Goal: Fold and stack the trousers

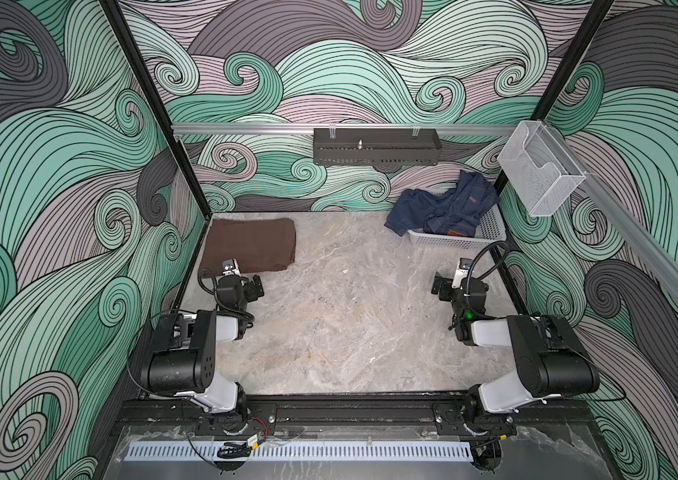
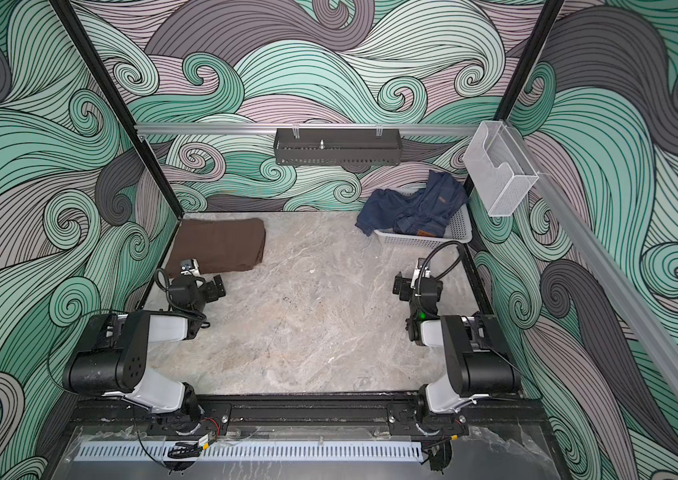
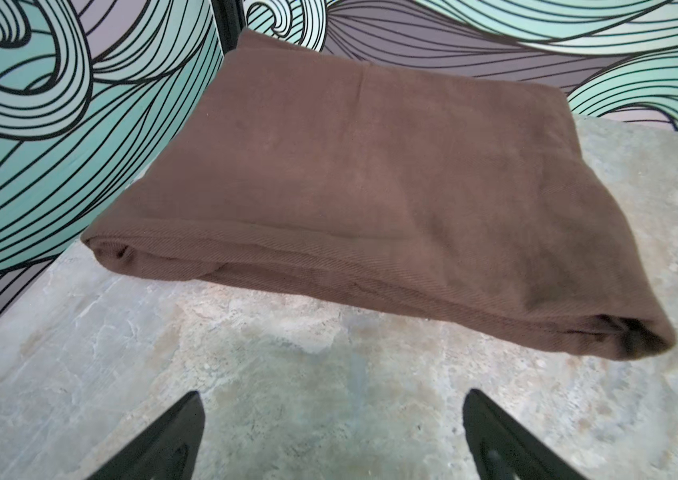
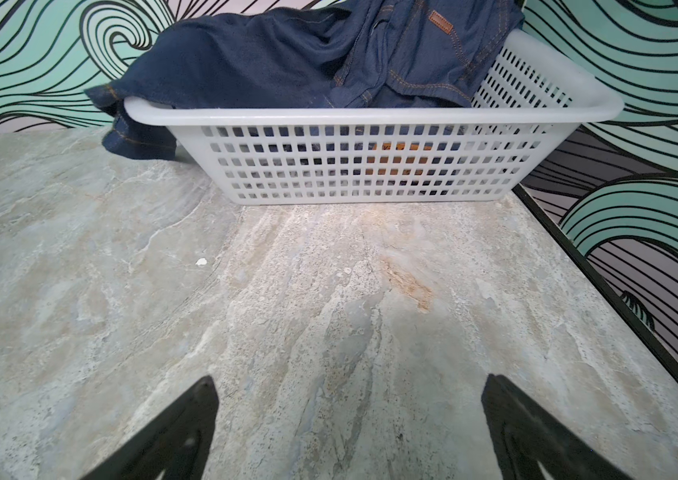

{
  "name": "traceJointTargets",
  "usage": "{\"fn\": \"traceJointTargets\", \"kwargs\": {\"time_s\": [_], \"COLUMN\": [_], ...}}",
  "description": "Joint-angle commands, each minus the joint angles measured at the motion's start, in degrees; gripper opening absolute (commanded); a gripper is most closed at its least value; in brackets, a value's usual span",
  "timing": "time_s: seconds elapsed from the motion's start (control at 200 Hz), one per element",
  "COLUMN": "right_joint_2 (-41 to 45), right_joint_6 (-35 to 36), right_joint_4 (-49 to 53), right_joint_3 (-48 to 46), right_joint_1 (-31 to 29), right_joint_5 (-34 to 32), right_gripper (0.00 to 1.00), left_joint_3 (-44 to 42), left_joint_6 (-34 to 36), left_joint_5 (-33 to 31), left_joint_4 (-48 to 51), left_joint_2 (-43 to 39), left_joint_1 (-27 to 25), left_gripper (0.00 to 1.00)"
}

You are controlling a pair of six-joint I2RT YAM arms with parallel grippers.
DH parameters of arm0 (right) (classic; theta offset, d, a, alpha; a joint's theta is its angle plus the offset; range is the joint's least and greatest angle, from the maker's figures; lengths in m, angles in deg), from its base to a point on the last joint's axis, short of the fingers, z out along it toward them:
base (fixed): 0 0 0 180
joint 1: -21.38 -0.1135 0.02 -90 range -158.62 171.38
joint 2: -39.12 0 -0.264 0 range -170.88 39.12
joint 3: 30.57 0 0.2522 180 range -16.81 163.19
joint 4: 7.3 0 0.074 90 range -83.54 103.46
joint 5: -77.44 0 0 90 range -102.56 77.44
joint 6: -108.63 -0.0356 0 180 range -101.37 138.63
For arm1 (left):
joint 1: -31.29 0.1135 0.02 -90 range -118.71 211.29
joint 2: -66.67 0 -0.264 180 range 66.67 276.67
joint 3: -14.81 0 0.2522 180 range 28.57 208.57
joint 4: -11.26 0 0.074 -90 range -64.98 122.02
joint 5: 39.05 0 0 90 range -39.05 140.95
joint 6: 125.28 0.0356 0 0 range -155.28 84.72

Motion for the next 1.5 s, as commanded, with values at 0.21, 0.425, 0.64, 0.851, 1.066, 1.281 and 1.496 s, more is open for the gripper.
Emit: {"fn": "traceJointTargets", "kwargs": {"time_s": [0.21,0.425,0.64,0.851,1.066,1.281,1.496], "right_joint_2": [-0.02,-0.01,-0.02,-0.03,-0.08,-0.04,-0.17], "right_joint_6": [0.92,1.02,1.03,1.02,0.95,1.02,1.02], "right_joint_4": [0.73,0.77,0.77,0.80,0.79,0.79,0.93], "right_joint_3": [1.35,1.30,1.35,1.34,1.31,1.32,1.44], "right_joint_1": [-0.50,-0.49,-0.49,-0.49,-0.41,-0.45,-0.41], "right_joint_5": [-0.53,-0.53,-0.52,-0.46,-0.57,-0.53,-0.53], "right_gripper": [0.99,1.00,1.00,1.00,0.99,0.99,0.99], "left_joint_3": [1.36,1.38,1.39,1.38,1.39,1.38,1.43], "left_joint_6": [0.58,0.61,0.66,0.68,0.66,0.71,0.68], "left_joint_5": [-0.32,-0.32,-0.41,-0.41,-0.47,-0.58,-0.71], "left_joint_4": [1.28,1.18,1.11,1.18,1.13,1.27,1.37], "left_joint_2": [-1.29,-1.19,-1.32,-1.27,-1.30,-1.28,-1.29], "left_joint_1": [-0.52,-0.47,-0.56,-0.56,-0.60,-0.64,-0.73], "left_gripper": [0.98,0.98,0.99,0.99,0.99,0.99,0.99]}}
